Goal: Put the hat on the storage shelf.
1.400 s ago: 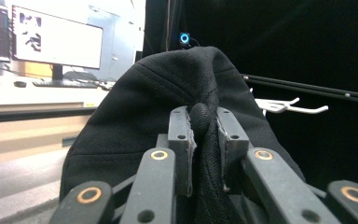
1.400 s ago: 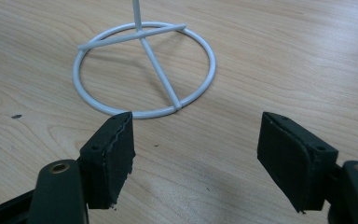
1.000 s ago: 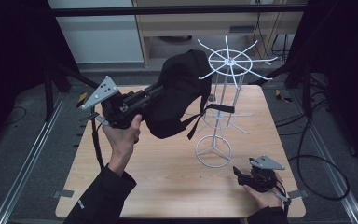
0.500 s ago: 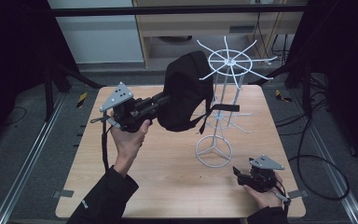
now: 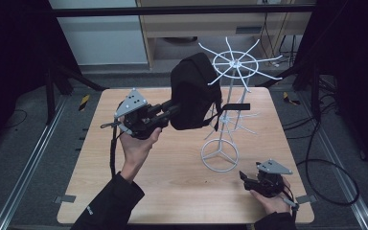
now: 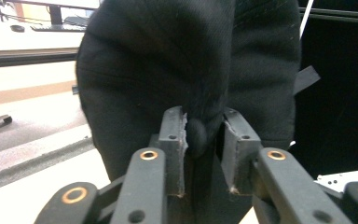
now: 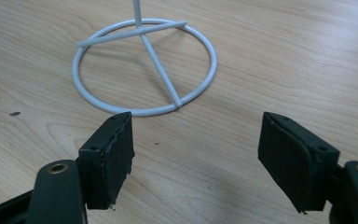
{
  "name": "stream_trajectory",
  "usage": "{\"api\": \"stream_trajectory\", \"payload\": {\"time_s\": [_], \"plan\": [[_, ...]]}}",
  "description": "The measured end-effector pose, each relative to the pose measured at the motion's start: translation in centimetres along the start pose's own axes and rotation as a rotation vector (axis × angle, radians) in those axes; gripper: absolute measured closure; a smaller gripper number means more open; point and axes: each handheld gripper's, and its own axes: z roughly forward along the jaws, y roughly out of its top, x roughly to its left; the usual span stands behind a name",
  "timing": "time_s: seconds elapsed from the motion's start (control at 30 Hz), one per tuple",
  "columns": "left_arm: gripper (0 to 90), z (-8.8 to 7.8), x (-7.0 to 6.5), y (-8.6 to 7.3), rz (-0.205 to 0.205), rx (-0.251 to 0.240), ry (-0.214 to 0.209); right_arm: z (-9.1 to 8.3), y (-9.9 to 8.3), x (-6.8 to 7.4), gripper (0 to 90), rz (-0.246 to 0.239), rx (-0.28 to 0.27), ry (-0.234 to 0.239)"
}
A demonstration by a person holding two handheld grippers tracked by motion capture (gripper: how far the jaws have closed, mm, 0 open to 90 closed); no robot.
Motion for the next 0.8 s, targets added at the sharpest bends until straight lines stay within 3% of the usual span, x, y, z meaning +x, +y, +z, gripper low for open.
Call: {"api": "stream_trajectory", "payload": {"time_s": [0.3,0.5,0.8], "plan": [[54.7,-0.3,0.0,-0.6,0.03,-0.01,0.024,0.1,0.0,0.0,26.4,-0.008,0.001,-0.002],[42.7,-1.5,0.1,-1.2,0.038,-0.032,0.047,0.0,0.0,0.0,25.6,-0.001,-0.001,-0.003],[33.0,-3.8,1.2,-4.1,0.008,-0.007,0.085,0.0,0.0,-0.1,23.9,0.006,-0.004,-0.01]]}}
